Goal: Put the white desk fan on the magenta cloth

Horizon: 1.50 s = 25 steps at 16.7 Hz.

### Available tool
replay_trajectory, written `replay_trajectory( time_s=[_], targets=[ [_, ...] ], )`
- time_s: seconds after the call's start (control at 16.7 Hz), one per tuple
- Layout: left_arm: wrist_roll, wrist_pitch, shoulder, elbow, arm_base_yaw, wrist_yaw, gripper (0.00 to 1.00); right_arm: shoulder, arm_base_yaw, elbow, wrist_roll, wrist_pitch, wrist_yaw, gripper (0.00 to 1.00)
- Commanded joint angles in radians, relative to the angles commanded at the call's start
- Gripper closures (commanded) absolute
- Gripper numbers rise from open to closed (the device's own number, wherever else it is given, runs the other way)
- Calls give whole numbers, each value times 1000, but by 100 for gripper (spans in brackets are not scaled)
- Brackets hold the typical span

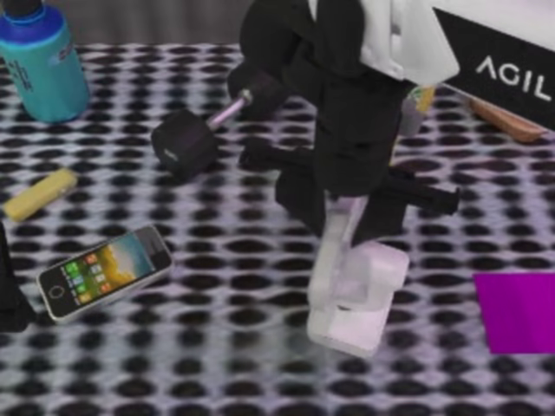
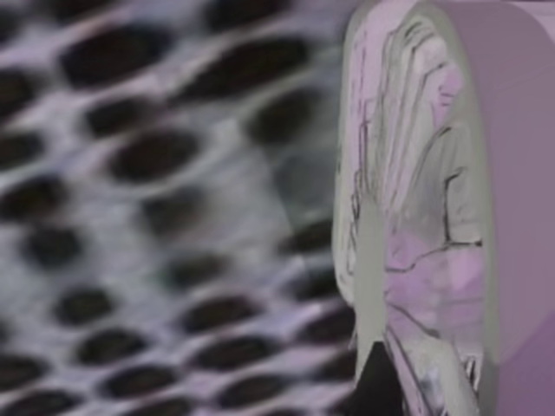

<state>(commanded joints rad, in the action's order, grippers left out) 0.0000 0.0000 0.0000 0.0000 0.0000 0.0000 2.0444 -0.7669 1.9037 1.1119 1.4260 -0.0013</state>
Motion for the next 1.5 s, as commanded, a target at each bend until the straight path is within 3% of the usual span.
replay_trajectory(
  time_s=[0.24,0.48,0.96,1.26,1.5],
  targets=[
    [0,0,0,0,0,0,0,-17,30,-39,-142,36,-20,100],
    [0,0,0,0,0,0,0,-64,96,-114,-450,80,-48,100],
    [0,0,0,0,0,0,0,-221,287,-302,-1344,111,-71,100],
    [0,0,0,0,0,0,0,-335,417,-418,-1914,68,-50,100],
    [0,0,0,0,0,0,0,-414,504,-489,-2274,15,-25,100]
  ],
)
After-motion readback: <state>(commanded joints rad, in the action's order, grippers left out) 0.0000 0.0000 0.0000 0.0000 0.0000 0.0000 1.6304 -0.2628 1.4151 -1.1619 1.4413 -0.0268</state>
